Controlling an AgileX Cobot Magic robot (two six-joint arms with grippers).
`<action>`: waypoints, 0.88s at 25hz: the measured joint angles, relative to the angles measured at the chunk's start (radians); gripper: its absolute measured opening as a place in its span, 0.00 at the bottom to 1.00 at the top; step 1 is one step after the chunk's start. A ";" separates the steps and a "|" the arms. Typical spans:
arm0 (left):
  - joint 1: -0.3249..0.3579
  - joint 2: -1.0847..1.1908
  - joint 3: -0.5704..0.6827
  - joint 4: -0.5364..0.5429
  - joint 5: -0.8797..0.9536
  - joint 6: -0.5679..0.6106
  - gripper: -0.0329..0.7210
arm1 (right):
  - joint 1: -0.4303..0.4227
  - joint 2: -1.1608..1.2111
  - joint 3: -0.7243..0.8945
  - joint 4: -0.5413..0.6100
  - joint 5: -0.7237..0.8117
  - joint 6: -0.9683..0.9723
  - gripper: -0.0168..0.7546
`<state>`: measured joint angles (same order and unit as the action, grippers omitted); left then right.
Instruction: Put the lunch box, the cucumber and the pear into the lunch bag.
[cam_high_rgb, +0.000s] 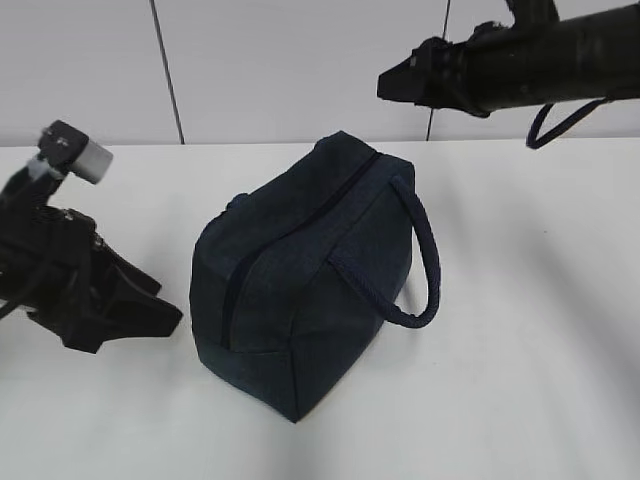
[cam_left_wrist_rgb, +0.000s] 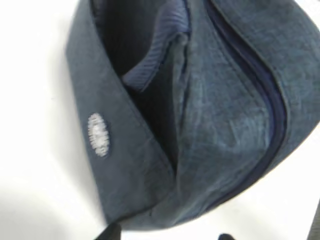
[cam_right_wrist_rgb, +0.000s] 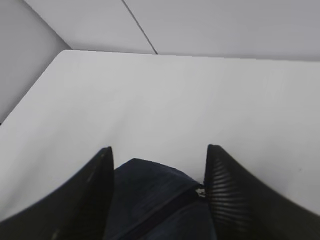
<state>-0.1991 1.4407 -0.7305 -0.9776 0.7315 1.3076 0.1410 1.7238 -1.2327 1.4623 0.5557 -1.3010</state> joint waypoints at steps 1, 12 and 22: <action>0.000 -0.038 0.000 0.066 -0.020 -0.092 0.51 | 0.000 -0.033 0.000 -0.061 0.003 0.060 0.60; 0.000 -0.467 0.010 0.568 0.017 -0.823 0.43 | 0.000 -0.329 0.071 -1.149 0.310 1.049 0.49; 0.000 -0.892 0.010 0.738 0.253 -1.027 0.43 | 0.000 -0.814 0.354 -1.334 0.472 1.233 0.49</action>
<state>-0.1991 0.5488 -0.7207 -0.2396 0.9846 0.2804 0.1410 0.9101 -0.8789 0.1279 1.0276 -0.0675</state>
